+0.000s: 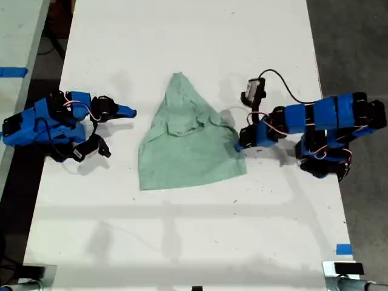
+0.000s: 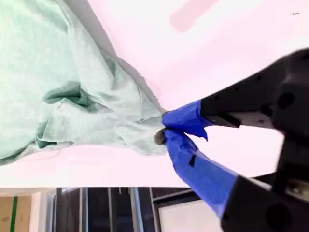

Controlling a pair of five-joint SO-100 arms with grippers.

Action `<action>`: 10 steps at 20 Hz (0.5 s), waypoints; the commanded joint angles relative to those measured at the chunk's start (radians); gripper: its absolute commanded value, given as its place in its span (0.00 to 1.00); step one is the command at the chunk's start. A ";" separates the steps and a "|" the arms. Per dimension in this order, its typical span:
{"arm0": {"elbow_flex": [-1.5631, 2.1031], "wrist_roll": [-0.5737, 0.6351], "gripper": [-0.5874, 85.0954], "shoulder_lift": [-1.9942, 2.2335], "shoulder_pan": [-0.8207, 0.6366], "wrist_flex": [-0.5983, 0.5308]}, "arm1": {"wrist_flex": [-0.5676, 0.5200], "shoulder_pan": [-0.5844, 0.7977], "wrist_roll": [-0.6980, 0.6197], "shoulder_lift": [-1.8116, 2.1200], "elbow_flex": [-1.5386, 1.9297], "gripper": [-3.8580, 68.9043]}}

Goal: Fold t shirt

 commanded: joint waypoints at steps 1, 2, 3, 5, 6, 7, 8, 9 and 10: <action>0.038 0.008 0.00 0.006 -0.009 -0.015 | 0.032 0.006 -0.054 0.094 -0.112 0.05; 0.038 0.008 0.00 0.006 -0.009 -0.015 | 0.009 -0.006 -0.075 0.080 -0.158 0.05; 0.038 0.008 0.00 0.006 -0.011 -0.015 | -0.049 -0.021 -0.097 0.061 -0.190 0.05; 0.038 0.008 0.00 0.006 -0.011 -0.015 | -0.114 -0.055 -0.123 -0.029 -0.293 0.05; 0.038 0.008 0.00 0.006 -0.011 -0.015 | -0.141 -0.072 -0.133 -0.092 -0.351 0.05; 0.038 0.008 0.00 0.006 -0.011 -0.015 | -0.163 -0.086 -0.147 -0.164 -0.420 0.05; 0.038 0.008 0.00 0.006 -0.011 -0.015 | -0.164 -0.100 -0.161 -0.250 -0.509 0.05; 0.038 0.008 0.00 0.006 -0.011 -0.015 | -0.163 -0.114 -0.176 -0.345 -0.606 0.05; 0.038 0.008 0.00 0.006 -0.011 -0.015 | -0.147 -0.123 -0.190 -0.442 -0.713 0.05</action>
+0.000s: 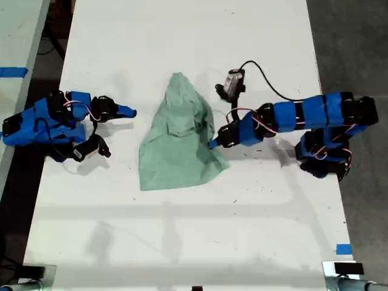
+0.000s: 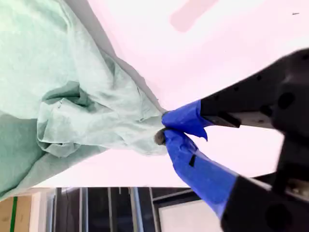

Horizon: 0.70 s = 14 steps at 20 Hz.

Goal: Fold t shirt

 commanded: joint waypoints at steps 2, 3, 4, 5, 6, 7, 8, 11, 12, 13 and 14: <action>0.038 0.008 0.00 0.006 -0.011 -0.015 | 0.043 -0.037 -0.061 -0.328 -0.469 0.05; 0.038 0.008 0.00 0.006 -0.011 -0.015 | 0.072 -0.040 -0.066 -0.428 -0.577 0.05; 0.038 0.008 0.00 0.006 -0.011 -0.015 | 0.101 -0.040 -0.066 -0.514 -0.669 0.06; 0.038 0.008 0.00 0.006 -0.011 -0.015 | 0.130 -0.040 -0.067 -0.575 -0.738 0.14; 0.038 0.008 0.00 0.006 -0.009 -0.015 | 0.141 -0.040 -0.071 -0.597 -0.764 0.22; 0.038 0.008 0.00 0.006 -0.009 -0.015 | 0.166 -0.038 -0.071 -0.591 -0.773 0.31; 0.038 0.008 0.00 0.006 -0.009 -0.015 | 0.195 -0.037 -0.077 -0.563 -0.776 0.38; 0.038 0.008 0.00 0.006 -0.009 -0.015 | 0.295 -0.034 -0.092 -0.397 -0.744 0.41; 0.038 0.008 0.00 0.006 -0.009 -0.015 | 0.330 -0.035 -0.092 -0.331 -0.721 0.41; 0.038 0.008 0.00 0.006 -0.009 -0.015 | 0.348 -0.035 -0.091 -0.258 -0.686 0.39; 0.038 0.008 0.00 0.006 -0.009 -0.015 | 0.353 -0.037 -0.091 -0.179 -0.634 0.37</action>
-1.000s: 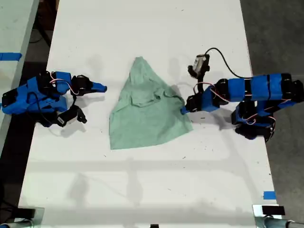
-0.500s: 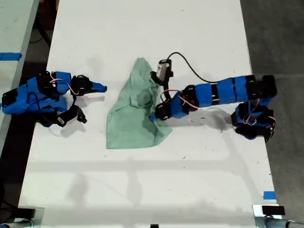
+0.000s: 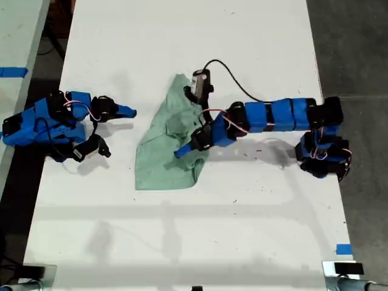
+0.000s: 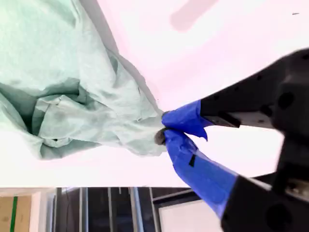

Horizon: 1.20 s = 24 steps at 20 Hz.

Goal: Fold t shirt

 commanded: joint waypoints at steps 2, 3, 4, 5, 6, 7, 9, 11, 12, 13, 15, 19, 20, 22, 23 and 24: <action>0.038 0.008 0.00 0.006 -0.009 -0.015 | 0.014 -0.005 0.002 0.376 0.179 0.33; 0.038 0.008 0.00 0.006 -0.009 -0.015 | 0.003 0.005 0.014 0.488 0.282 0.31; 0.038 0.008 0.00 0.006 -0.009 -0.015 | -0.015 0.018 0.031 0.615 0.405 0.29; 0.038 0.008 0.00 0.006 -0.009 -0.015 | -0.038 0.034 0.048 0.755 0.545 0.27; 0.038 0.008 0.00 0.006 -0.009 -0.015 | -0.058 0.048 0.064 0.902 0.686 0.25; 0.038 0.008 0.00 0.006 -0.009 -0.015 | -0.071 0.054 0.080 1.037 0.818 0.24; 0.038 0.008 0.00 0.006 -0.011 -0.015 | -0.091 0.054 0.121 1.255 1.072 0.23; 0.038 0.008 0.00 0.006 -0.011 -0.015 | -0.170 0.040 0.146 1.402 1.328 0.18; 0.038 0.008 0.00 0.006 -0.011 -0.015 | -0.204 0.040 0.150 1.451 1.440 0.08; 0.038 0.008 0.00 0.006 -0.011 -0.015 | -0.229 0.046 0.144 1.496 1.536 0.06; 0.038 0.008 0.00 0.006 -0.011 -0.015 | -0.241 0.071 0.100 1.591 1.674 0.06; 0.038 0.008 0.00 0.006 -0.011 -0.015 | -0.071 0.172 -0.034 1.945 1.919 0.06; 0.038 0.005 0.00 0.006 -0.011 -0.014 | 0.071 0.219 0.018 2.010 1.954 0.07; 0.038 0.003 0.00 0.006 -0.008 -0.014 | 0.103 0.232 0.026 2.016 1.951 0.07; 0.038 0.003 0.00 0.006 -0.009 -0.012 | 0.098 0.230 0.034 2.016 1.953 0.07; 0.038 0.003 0.00 0.006 -0.008 -0.012 | 0.115 0.239 0.054 2.016 1.953 0.07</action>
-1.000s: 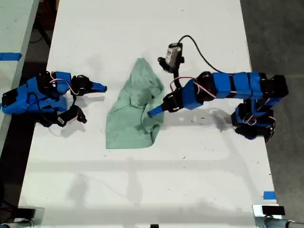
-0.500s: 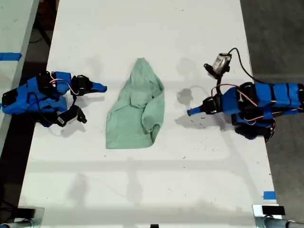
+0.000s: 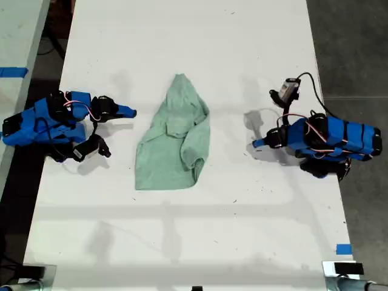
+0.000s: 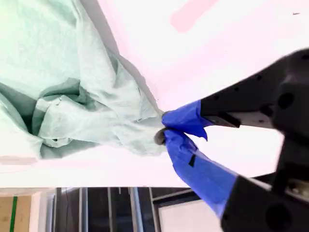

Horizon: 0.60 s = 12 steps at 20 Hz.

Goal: Fold t shirt

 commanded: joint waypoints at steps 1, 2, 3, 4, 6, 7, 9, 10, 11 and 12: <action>0.038 0.003 0.00 0.006 -0.008 -0.012 | 0.032 0.023 0.057 0.023 0.063 0.07; 0.038 0.003 0.00 0.006 -0.008 -0.012 | 0.041 0.023 0.081 0.023 0.063 0.07; 0.038 0.003 0.00 0.006 -0.008 -0.012 | 0.048 0.021 0.100 0.023 0.063 0.07; 0.038 0.003 0.00 0.006 -0.009 -0.012 | 0.049 0.020 0.106 0.023 0.063 0.07; 0.038 0.003 0.00 0.006 -0.008 -0.012 | 0.052 0.020 0.112 0.023 0.063 0.07; 0.038 0.003 0.00 0.006 -0.008 -0.012 | 0.052 0.020 0.114 0.023 0.063 0.07; 0.038 0.003 0.00 0.006 -0.008 -0.012 | 0.054 0.020 0.118 0.023 0.063 0.07; 0.038 0.003 0.00 0.006 -0.008 -0.012 | 0.054 0.020 0.118 0.023 0.063 0.07; 0.038 0.003 0.00 0.006 -0.008 -0.012 | 0.054 0.020 0.120 0.023 0.063 0.07; 0.038 0.003 0.00 0.006 -0.009 -0.012 | 0.054 0.020 0.120 0.023 0.063 0.07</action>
